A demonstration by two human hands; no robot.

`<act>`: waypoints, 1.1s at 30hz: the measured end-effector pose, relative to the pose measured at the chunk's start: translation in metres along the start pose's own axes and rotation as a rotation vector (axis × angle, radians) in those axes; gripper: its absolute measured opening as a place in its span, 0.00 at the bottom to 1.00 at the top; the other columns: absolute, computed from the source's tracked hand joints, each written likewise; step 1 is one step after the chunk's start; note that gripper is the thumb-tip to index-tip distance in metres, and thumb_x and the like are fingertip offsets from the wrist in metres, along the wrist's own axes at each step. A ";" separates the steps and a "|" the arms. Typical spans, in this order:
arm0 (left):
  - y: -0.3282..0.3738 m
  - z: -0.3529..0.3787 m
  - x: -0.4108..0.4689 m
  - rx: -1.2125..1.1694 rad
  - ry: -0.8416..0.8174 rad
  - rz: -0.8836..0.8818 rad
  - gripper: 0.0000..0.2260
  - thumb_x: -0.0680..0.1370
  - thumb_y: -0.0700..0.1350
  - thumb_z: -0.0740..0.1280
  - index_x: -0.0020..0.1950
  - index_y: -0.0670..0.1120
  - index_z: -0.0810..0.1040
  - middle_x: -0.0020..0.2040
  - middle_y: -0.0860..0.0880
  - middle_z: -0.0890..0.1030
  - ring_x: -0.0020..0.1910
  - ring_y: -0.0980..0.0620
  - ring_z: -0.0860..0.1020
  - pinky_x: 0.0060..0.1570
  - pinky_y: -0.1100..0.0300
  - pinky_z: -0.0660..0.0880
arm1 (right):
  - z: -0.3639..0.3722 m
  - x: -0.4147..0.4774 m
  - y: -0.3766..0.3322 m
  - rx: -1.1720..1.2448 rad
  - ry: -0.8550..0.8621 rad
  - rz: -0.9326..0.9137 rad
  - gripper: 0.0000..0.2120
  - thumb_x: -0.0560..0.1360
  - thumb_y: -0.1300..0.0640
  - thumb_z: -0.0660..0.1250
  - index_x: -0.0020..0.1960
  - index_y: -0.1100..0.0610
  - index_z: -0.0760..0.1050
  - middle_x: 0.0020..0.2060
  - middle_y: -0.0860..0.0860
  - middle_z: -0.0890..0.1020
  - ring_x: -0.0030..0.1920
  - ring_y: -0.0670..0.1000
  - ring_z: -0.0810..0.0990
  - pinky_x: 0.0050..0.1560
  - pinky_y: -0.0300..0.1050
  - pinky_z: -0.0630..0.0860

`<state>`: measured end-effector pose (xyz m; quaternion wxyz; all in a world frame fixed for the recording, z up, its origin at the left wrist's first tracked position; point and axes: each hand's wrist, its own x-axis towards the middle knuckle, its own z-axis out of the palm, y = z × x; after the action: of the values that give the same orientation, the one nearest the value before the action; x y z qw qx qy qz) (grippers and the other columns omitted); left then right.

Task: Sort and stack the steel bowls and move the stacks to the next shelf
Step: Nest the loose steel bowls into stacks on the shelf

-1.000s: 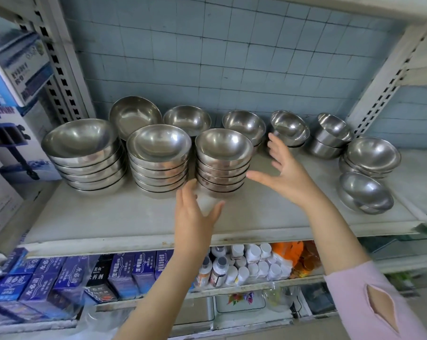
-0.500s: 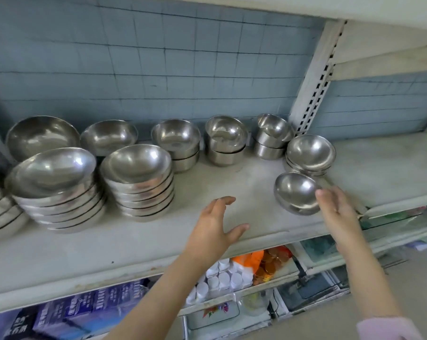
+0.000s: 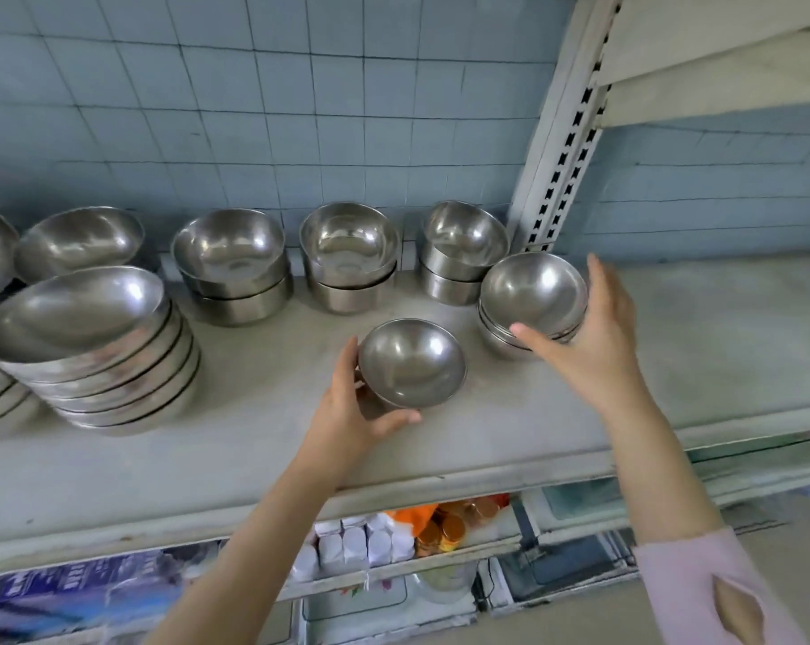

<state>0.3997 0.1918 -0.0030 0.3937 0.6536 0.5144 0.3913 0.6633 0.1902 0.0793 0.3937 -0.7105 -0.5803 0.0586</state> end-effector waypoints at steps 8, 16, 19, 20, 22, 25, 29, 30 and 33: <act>0.002 0.000 0.002 0.056 0.085 -0.006 0.49 0.59 0.56 0.79 0.75 0.54 0.59 0.61 0.62 0.72 0.59 0.57 0.75 0.57 0.63 0.70 | 0.007 0.040 0.024 -0.162 -0.193 -0.020 0.64 0.57 0.37 0.81 0.81 0.52 0.48 0.78 0.52 0.61 0.77 0.58 0.58 0.73 0.53 0.59; 0.003 0.000 0.003 0.091 0.124 0.007 0.42 0.60 0.52 0.82 0.66 0.65 0.60 0.57 0.67 0.72 0.53 0.68 0.75 0.50 0.72 0.70 | 0.004 0.039 0.022 -0.074 -0.174 -0.070 0.62 0.58 0.42 0.83 0.80 0.52 0.51 0.78 0.50 0.61 0.76 0.54 0.59 0.72 0.49 0.60; 0.002 0.000 0.002 0.075 0.100 -0.002 0.43 0.58 0.60 0.79 0.67 0.65 0.61 0.60 0.64 0.73 0.57 0.58 0.76 0.55 0.64 0.72 | -0.001 0.038 0.018 0.007 -0.156 -0.090 0.57 0.58 0.43 0.83 0.78 0.50 0.55 0.76 0.47 0.62 0.75 0.52 0.61 0.68 0.45 0.61; 0.002 0.000 0.002 0.069 0.094 -0.003 0.43 0.57 0.62 0.77 0.68 0.63 0.61 0.61 0.62 0.74 0.58 0.57 0.76 0.56 0.64 0.71 | -0.003 0.037 0.014 0.044 -0.154 -0.089 0.57 0.59 0.43 0.83 0.78 0.48 0.55 0.76 0.45 0.62 0.75 0.51 0.60 0.68 0.43 0.60; 0.002 -0.001 0.001 0.064 0.093 -0.011 0.45 0.57 0.62 0.77 0.71 0.61 0.61 0.62 0.59 0.74 0.60 0.56 0.74 0.57 0.65 0.69 | -0.006 0.031 0.001 0.136 -0.171 -0.081 0.55 0.60 0.42 0.82 0.78 0.45 0.55 0.76 0.43 0.60 0.76 0.48 0.59 0.71 0.43 0.59; 0.003 -0.001 -0.001 0.070 0.091 -0.007 0.46 0.59 0.59 0.78 0.72 0.58 0.61 0.60 0.66 0.71 0.61 0.58 0.73 0.59 0.62 0.69 | -0.002 0.017 -0.029 0.283 -0.317 -0.050 0.53 0.62 0.38 0.79 0.79 0.40 0.53 0.75 0.38 0.62 0.73 0.41 0.61 0.72 0.43 0.61; 0.003 -0.001 -0.001 0.093 0.088 -0.006 0.51 0.57 0.64 0.77 0.74 0.51 0.61 0.62 0.62 0.72 0.63 0.55 0.73 0.60 0.60 0.68 | 0.029 -0.008 -0.051 0.335 -0.637 -0.076 0.57 0.57 0.31 0.77 0.78 0.36 0.50 0.76 0.38 0.62 0.75 0.42 0.62 0.74 0.49 0.62; 0.002 -0.001 0.000 0.101 0.085 -0.014 0.50 0.57 0.62 0.77 0.74 0.50 0.61 0.64 0.58 0.73 0.64 0.53 0.73 0.60 0.60 0.69 | 0.036 -0.012 -0.050 0.317 -0.665 -0.087 0.58 0.57 0.32 0.77 0.78 0.36 0.50 0.77 0.39 0.61 0.76 0.43 0.61 0.74 0.49 0.62; -0.002 -0.001 0.003 0.085 0.082 -0.033 0.47 0.60 0.58 0.79 0.74 0.51 0.62 0.68 0.50 0.74 0.66 0.51 0.72 0.62 0.60 0.68 | 0.047 -0.013 -0.045 0.282 -0.710 -0.094 0.57 0.60 0.38 0.80 0.79 0.37 0.48 0.78 0.39 0.57 0.77 0.42 0.56 0.73 0.44 0.59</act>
<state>0.3983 0.1952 -0.0043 0.3508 0.6445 0.5569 0.3891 0.5983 0.2026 0.0704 0.2645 -0.5575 -0.6986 0.3622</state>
